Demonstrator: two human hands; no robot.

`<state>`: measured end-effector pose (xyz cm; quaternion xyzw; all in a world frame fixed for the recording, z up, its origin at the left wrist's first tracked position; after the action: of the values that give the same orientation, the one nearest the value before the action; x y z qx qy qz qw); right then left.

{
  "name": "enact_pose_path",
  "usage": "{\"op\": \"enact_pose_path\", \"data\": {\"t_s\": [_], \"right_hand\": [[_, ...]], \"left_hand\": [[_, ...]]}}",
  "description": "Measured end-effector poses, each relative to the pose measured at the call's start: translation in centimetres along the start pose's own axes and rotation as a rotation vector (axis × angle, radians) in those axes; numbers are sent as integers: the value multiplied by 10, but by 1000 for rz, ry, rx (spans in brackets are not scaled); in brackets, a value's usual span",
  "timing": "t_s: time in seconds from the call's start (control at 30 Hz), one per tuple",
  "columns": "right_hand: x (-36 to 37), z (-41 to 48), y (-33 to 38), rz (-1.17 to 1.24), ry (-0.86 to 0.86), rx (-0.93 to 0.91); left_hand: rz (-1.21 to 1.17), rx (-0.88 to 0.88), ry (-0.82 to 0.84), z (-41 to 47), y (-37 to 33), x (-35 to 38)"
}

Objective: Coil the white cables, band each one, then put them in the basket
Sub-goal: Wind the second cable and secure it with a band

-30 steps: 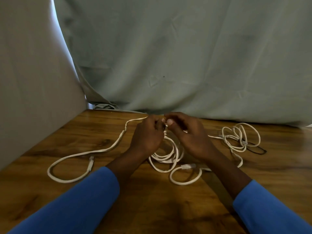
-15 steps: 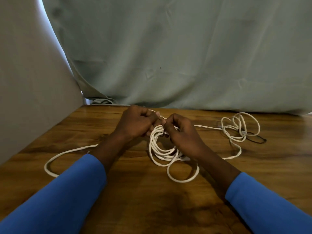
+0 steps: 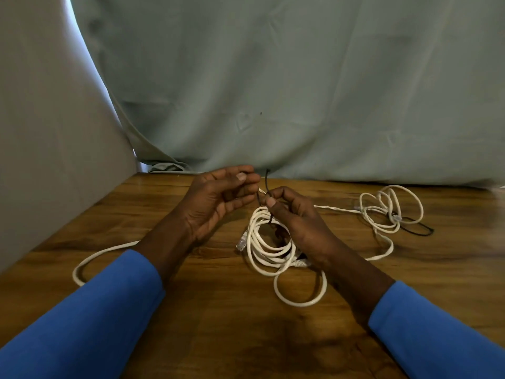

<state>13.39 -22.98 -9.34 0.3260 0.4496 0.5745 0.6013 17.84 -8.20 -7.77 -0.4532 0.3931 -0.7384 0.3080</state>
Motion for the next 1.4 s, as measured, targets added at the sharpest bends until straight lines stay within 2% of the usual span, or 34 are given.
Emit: {"op": "enact_pose_path", "data": {"t_s": [0.17, 0.37, 0.5, 0.63, 0.7, 0.8, 0.9, 1.1, 1.23, 1.4], "right_hand": [[-1, 0, -2, -6, 4, 13], [1, -1, 1, -14, 18, -1], [1, -1, 2, -16, 17, -14], [1, 0, 0, 33, 26, 2], [3, 1, -3, 71, 43, 25], [10, 2, -7, 229, 106, 104], [15, 1, -10, 372, 136, 185], [6, 2, -16, 162, 74, 167], [-8, 1, -5, -161, -67, -24], [-24, -1, 7, -109, -242, -176]], "left_hand": [[244, 150, -156, 1, -13, -12], [261, 254, -206, 0, -20, -13], [752, 498, -137, -7, -33, 3], [972, 671, -80, -15, -36, 23], [921, 639, -53, -12, -33, 25], [586, 389, -14, -4, -19, 18], [445, 233, 23, 0, -7, 14], [482, 215, 55, -2, -8, 16], [506, 167, 50, -2, -2, 14], [424, 86, 81, -1, 13, 12]]}}
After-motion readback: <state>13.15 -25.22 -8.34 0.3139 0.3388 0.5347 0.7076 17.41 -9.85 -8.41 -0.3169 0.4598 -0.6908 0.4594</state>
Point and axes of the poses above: each hand's wrist, its own z-axis towards the middle knuckle, its own x-axis out of the palm, y = z × x, the point moved 9 cm from there along z, towards the middle knuckle, and after that the axes turned 4 degrees about -z, right-handed, at the moved point
